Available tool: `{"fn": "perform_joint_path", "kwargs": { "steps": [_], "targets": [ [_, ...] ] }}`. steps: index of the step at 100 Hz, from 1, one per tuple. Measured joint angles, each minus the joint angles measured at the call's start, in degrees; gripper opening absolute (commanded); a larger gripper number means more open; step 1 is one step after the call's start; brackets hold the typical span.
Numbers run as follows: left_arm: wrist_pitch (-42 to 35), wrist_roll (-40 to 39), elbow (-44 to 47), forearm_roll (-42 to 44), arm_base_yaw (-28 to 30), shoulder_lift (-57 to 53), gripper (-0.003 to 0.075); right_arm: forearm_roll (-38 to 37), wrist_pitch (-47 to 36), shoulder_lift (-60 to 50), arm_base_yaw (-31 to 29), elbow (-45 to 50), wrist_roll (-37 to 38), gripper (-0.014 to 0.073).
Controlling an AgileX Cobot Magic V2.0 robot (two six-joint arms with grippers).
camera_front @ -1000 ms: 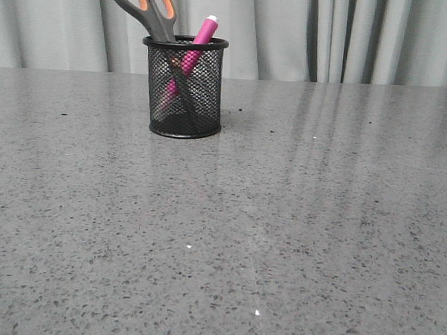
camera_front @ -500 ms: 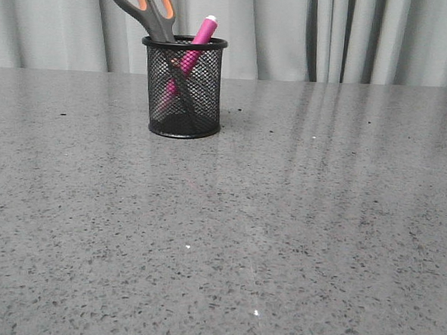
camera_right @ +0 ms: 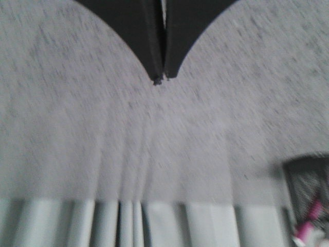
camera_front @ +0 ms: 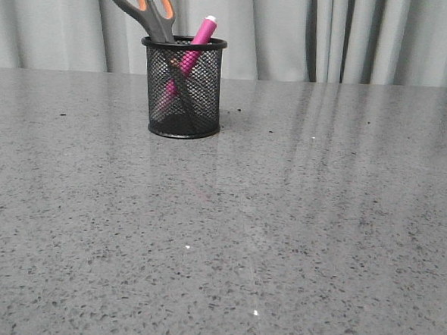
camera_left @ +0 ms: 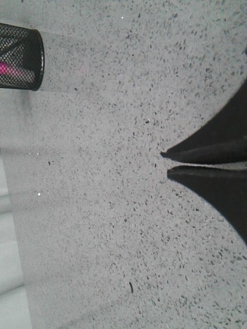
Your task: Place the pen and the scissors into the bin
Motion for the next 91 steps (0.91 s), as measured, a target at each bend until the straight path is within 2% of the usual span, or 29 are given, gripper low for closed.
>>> {"fn": "perform_joint_path", "kwargs": {
  "steps": [11, 91],
  "targets": [
    [0.0, 0.0, 0.0, 0.0, 0.0, 0.0, -0.0019, 0.1, 4.3, -0.1, -0.3, 0.0, 0.0, -0.0070],
    [0.0, 0.0, 0.0, 0.0, 0.0, 0.0, -0.0019, 0.1, 4.4, -0.1, -0.3, -0.1, -0.2, -0.0070]
  ]
}}
